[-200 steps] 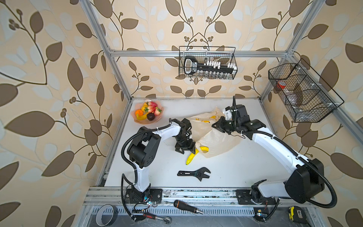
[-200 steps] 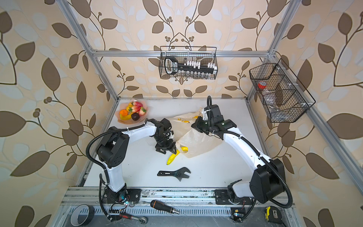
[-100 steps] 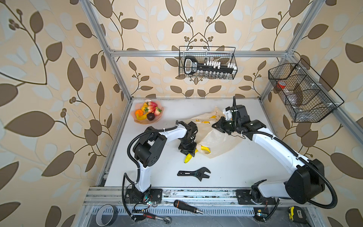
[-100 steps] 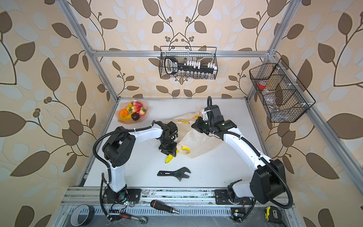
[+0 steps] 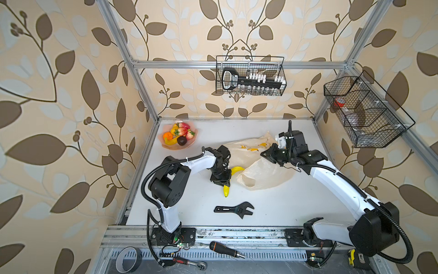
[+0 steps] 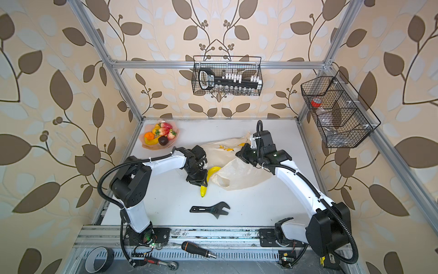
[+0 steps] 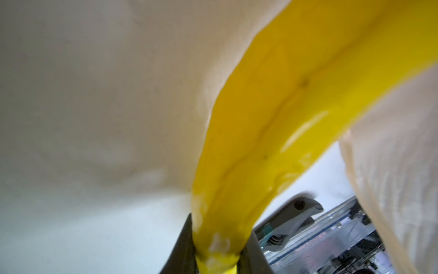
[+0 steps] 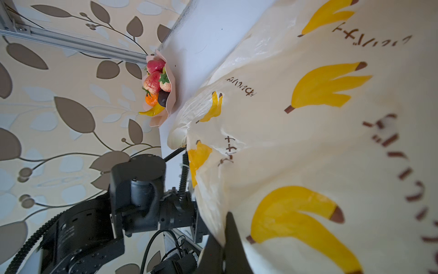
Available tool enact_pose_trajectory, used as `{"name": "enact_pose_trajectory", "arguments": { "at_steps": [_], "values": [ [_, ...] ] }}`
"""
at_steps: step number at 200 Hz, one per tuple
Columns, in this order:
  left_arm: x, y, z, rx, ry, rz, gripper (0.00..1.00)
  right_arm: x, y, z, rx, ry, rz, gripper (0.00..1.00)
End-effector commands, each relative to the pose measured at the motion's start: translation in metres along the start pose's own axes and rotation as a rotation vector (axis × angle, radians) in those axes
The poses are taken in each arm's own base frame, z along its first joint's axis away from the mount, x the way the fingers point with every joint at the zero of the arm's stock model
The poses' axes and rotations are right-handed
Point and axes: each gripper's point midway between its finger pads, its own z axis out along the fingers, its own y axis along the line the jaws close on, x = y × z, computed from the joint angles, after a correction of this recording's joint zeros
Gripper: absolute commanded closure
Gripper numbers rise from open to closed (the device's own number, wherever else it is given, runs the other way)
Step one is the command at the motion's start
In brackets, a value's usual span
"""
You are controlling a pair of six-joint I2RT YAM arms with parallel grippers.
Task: Place the fruits into the plastic bag
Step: Pick up the fruit from the center of the table, then place the fruit in the plastic bag.
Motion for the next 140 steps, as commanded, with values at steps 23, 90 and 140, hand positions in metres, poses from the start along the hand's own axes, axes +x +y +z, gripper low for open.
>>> {"name": "enact_pose_trajectory", "arguments": {
  "at_steps": [23, 90, 140],
  "values": [
    [-0.024, -0.037, -0.055, 0.208, -0.143, -0.011, 0.93, 0.003, 0.001, -0.002, -0.023, 0.004, 0.033, 1.00],
    [-0.057, -0.054, -0.050, 0.232, -0.115, 0.012, 0.93, 0.007, 0.007, 0.002, -0.048, 0.018, 0.034, 1.00],
    [-0.088, -0.081, -0.033, 0.289, -0.081, 0.051, 0.93, 0.010, 0.015, 0.013, -0.107, 0.038, 0.071, 1.00]
  ]
}}
